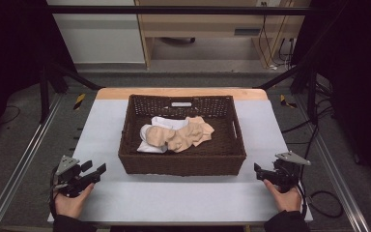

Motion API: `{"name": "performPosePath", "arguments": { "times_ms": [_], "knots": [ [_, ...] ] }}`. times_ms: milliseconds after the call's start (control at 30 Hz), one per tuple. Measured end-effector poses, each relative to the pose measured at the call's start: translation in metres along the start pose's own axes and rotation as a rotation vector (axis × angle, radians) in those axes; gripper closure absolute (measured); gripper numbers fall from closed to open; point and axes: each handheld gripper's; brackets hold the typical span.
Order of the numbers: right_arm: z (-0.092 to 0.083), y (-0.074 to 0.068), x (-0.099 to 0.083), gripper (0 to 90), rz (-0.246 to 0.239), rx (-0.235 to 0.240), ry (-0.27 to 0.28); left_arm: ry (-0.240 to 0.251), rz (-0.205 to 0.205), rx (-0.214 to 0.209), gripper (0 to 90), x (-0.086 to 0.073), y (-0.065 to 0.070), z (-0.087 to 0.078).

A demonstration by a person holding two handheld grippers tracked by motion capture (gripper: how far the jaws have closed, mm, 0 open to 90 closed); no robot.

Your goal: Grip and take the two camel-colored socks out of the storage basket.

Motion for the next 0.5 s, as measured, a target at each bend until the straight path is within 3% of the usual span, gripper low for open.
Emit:
{"name": "performPosePath", "arguments": {
  "times_ms": [200,500],
  "knots": [
    [-0.003,-0.003,0.003,4.7,-0.012,-0.014,0.047,0.027,0.013,-0.022,48.4,0.008,0.007,-0.007],
    [0.000,-0.004,0.003,4.4,-0.027,-0.018,0.045,0.076,0.021,-0.053,52.1,0.024,0.016,-0.019]
  ]
}}
Point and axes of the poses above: each handheld gripper's, and its own axes: z roughly forward along the jaws, x roughly out of its top, y roughly to its right, and after that the axes turned 7 degrees about x, right-handed
